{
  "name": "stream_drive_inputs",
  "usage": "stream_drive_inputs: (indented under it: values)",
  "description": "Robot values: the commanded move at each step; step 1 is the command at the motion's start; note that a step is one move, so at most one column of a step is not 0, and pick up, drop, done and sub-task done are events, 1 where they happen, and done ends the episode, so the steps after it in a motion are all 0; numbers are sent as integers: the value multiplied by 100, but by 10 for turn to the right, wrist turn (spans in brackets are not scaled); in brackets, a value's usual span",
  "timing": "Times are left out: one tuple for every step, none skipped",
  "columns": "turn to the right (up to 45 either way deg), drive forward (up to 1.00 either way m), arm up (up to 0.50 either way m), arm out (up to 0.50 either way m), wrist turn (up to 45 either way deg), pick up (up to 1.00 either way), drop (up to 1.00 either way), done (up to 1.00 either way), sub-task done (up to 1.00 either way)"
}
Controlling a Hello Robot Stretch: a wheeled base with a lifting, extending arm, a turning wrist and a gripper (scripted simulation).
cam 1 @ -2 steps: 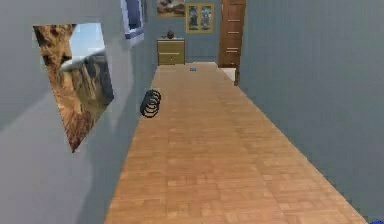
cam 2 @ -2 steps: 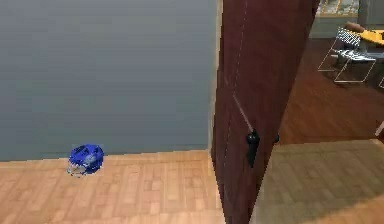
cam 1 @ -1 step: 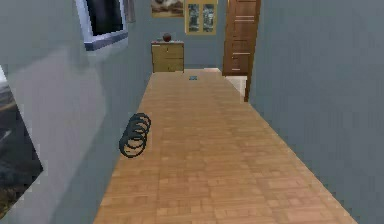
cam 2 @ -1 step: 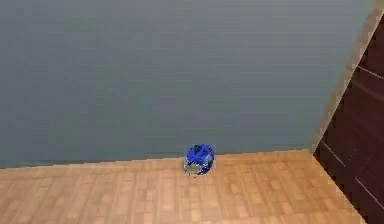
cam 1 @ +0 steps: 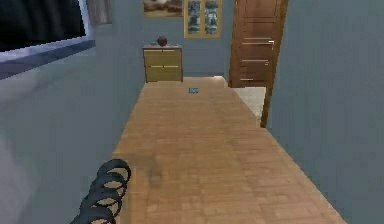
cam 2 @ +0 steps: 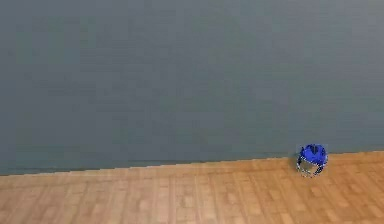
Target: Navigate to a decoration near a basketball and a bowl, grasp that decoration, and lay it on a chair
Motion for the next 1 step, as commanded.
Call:
stream_drive_inputs:
  values:
    - [0,85,0,0,0,0,0,0,0]
